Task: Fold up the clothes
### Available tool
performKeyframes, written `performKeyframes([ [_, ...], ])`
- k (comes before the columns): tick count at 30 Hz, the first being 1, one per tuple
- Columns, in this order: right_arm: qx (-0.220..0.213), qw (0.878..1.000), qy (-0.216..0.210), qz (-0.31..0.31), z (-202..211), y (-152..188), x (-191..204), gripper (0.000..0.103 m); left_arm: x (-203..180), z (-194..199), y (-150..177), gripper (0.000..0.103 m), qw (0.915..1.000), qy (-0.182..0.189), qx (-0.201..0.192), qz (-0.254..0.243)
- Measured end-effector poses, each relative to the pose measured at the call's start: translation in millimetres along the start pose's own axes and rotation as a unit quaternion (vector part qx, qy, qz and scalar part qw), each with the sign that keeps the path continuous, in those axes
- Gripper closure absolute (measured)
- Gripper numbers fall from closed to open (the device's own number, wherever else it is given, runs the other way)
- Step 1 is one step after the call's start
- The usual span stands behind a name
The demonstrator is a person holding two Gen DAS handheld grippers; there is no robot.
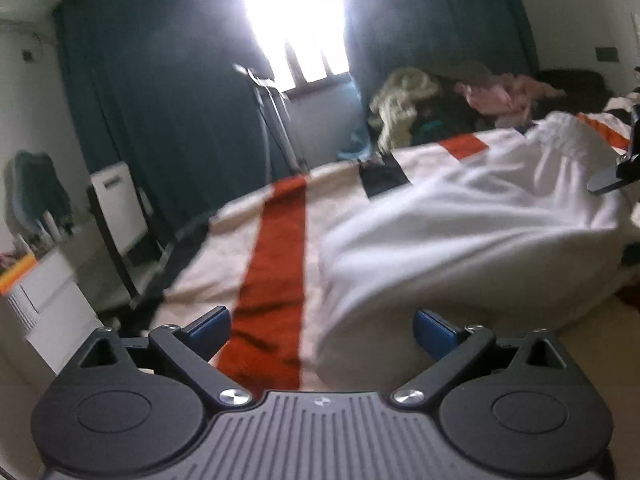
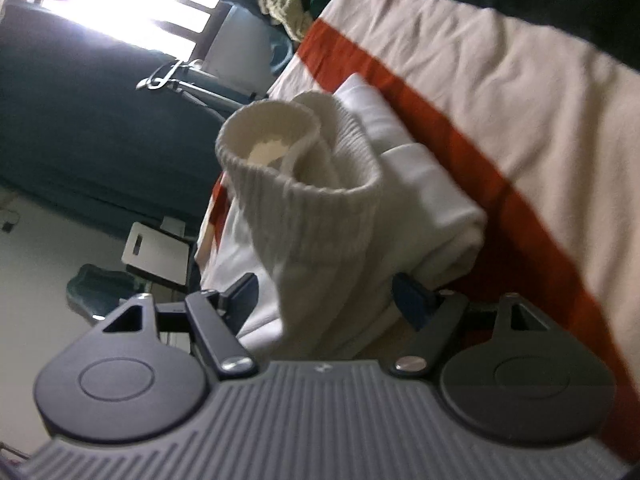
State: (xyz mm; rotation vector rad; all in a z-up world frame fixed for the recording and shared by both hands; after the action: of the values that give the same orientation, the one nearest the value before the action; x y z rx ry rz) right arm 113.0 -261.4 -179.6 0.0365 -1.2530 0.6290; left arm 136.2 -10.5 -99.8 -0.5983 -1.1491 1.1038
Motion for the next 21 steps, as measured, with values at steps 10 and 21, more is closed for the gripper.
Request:
performKeyframes([
  [10,-0.055,0.994,0.045,0.079,-13.1,-1.9,17.9,0.045,12.3,-15.4,-4.3,0.005,0.9992,-0.002,0.009,0.04],
  [21,-0.089,0.985,0.042,0.139,13.4,-5.2,35.0,0.044,25.9,-9.9,-1.7,0.005,0.9966,-0.006,0.024,0.079],
])
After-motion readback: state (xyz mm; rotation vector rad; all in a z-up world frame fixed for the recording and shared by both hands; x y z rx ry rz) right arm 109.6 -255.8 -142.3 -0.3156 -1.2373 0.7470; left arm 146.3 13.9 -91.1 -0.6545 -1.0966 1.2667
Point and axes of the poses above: each gripper's, at about its wrist camera, not at the fingertips, and z roughly against the way its jaws point, x to its left, y to its underside, the point moved 6 cm from there along -z, roughly the way its jaws point, and after that the axes turned 9 degrees about -y, right-handed, at the moved point
